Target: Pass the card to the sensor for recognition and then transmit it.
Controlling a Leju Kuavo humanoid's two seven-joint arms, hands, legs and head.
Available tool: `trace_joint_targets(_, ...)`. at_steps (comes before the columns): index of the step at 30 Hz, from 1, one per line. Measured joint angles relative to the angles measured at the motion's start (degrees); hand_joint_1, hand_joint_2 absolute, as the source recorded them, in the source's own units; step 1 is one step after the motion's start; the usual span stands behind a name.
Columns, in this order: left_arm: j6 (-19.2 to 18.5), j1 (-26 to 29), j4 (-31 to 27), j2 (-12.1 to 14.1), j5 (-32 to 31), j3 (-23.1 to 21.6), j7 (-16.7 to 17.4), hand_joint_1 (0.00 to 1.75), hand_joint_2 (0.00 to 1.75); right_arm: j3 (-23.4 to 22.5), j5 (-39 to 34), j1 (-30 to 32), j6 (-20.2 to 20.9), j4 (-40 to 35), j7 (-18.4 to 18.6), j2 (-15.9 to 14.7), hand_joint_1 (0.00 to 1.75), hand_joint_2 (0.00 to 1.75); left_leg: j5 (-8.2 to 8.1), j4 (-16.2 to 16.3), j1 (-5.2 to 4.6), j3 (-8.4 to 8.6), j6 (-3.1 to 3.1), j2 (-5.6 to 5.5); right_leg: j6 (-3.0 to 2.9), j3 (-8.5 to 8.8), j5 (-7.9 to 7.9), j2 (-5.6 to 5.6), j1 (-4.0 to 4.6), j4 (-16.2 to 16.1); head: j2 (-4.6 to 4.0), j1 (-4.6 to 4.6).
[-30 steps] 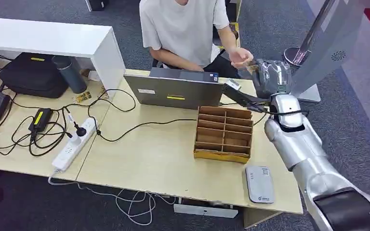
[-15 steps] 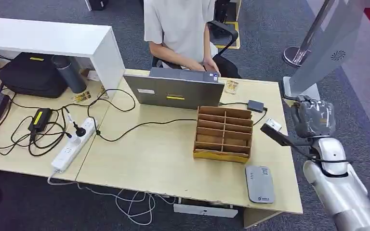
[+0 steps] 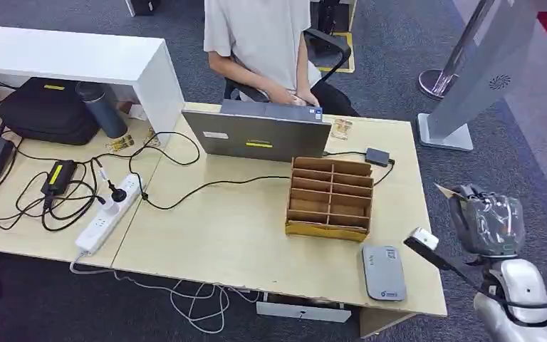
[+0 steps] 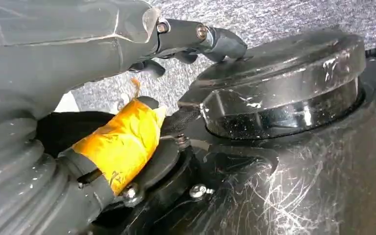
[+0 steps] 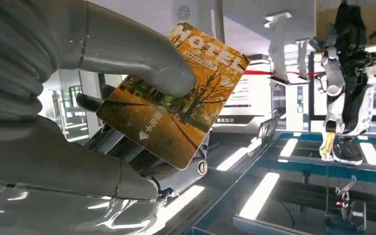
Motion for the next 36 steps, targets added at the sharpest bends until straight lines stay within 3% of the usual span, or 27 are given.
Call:
trace_joint_targets(12, 4.05, 0.62, -6.6, 2.27, 1.79, -0.04, -1.86, 0.0, 1.75, 0.63, 2.32, 11.04, -3.78, -4.44, -0.44, 5.43, 1.75, 1.75, 0.0, -0.03, 0.05, -0.01, -0.01, 0.06, -0.05, -0.03, -0.04, 0.02, 0.05, 0.0, 0.0, -0.04)
trace_joint_targets(25, 4.11, 0.78, -9.09, 3.67, 1.4, -0.04, -1.84, 0.0, 1.75, 1.75, 0.39, 11.48, -3.91, 2.69, -0.72, 9.97, 1.75, 1.75, 0.01, -0.03, 0.05, -0.02, -0.02, 0.08, -0.06, -0.02, -0.03, 0.03, 0.06, 0.01, 0.0, -0.04)
trace_joint_targets(36, 4.29, 0.8, -9.9, 4.17, 0.94, -0.04, -1.55, 0.0, 1.75, 2.18, -1.79, 10.12, -4.78, 10.83, -3.47, 13.51, 1.75, 1.75, 0.01, -0.03, 0.06, 0.01, -0.02, 0.11, -0.06, -0.01, -0.03, 0.06, 0.07, 0.01, 0.0, -0.02)
